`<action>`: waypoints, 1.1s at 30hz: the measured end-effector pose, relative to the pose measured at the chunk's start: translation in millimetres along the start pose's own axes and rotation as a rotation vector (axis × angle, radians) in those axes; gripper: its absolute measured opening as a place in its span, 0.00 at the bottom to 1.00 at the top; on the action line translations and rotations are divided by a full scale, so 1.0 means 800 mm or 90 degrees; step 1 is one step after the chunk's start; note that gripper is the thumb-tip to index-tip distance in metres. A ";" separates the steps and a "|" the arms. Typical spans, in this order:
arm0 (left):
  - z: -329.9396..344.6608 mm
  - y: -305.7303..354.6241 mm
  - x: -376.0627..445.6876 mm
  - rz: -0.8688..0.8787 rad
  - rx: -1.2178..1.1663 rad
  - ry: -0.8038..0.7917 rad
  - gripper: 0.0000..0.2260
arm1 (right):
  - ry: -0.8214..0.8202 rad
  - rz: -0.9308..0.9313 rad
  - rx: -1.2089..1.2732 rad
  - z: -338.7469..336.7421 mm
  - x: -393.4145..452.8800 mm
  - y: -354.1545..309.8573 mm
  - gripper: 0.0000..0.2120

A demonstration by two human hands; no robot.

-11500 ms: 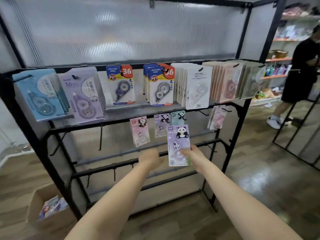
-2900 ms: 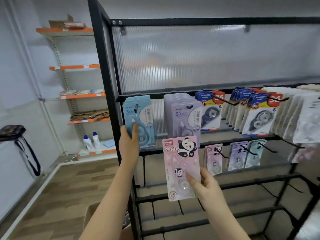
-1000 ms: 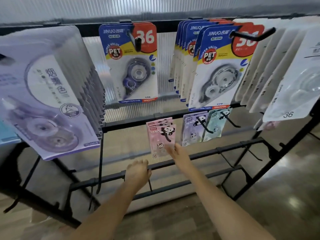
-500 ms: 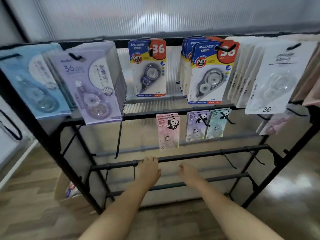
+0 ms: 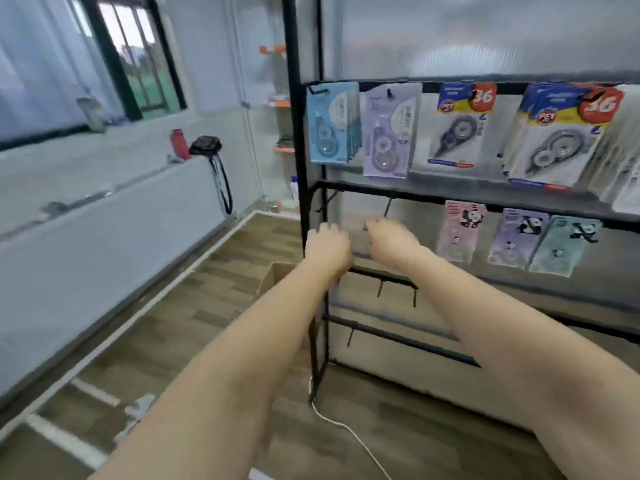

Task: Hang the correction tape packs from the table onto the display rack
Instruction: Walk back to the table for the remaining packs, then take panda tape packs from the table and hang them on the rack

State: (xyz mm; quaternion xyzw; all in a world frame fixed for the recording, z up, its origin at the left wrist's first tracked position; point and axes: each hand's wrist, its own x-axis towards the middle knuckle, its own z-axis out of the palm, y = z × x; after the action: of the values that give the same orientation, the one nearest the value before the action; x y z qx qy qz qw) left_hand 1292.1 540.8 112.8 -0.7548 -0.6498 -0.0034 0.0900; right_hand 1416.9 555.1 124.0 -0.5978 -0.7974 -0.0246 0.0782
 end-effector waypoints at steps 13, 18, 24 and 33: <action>0.017 -0.444 -0.324 -0.443 0.040 -0.161 0.21 | -0.107 -0.455 0.015 0.043 -0.002 -0.540 0.17; 0.035 -0.583 -0.486 -0.580 0.065 -0.204 0.21 | -0.206 -0.569 0.068 0.071 -0.047 -0.763 0.21; 0.078 -0.700 -0.651 -0.727 0.009 -0.240 0.23 | -0.281 -0.698 0.071 0.128 -0.115 -0.958 0.22; 0.160 -0.846 -0.802 -0.897 -0.077 -0.277 0.21 | -0.391 -0.805 -0.004 0.216 -0.146 -1.190 0.22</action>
State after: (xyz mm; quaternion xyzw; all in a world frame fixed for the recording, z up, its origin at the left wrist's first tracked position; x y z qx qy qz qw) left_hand 513.7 24.4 -2.2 -0.1459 -0.9821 0.0535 -0.1065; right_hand 521.3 196.6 -13.0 0.0001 -0.9781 0.1022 -0.1815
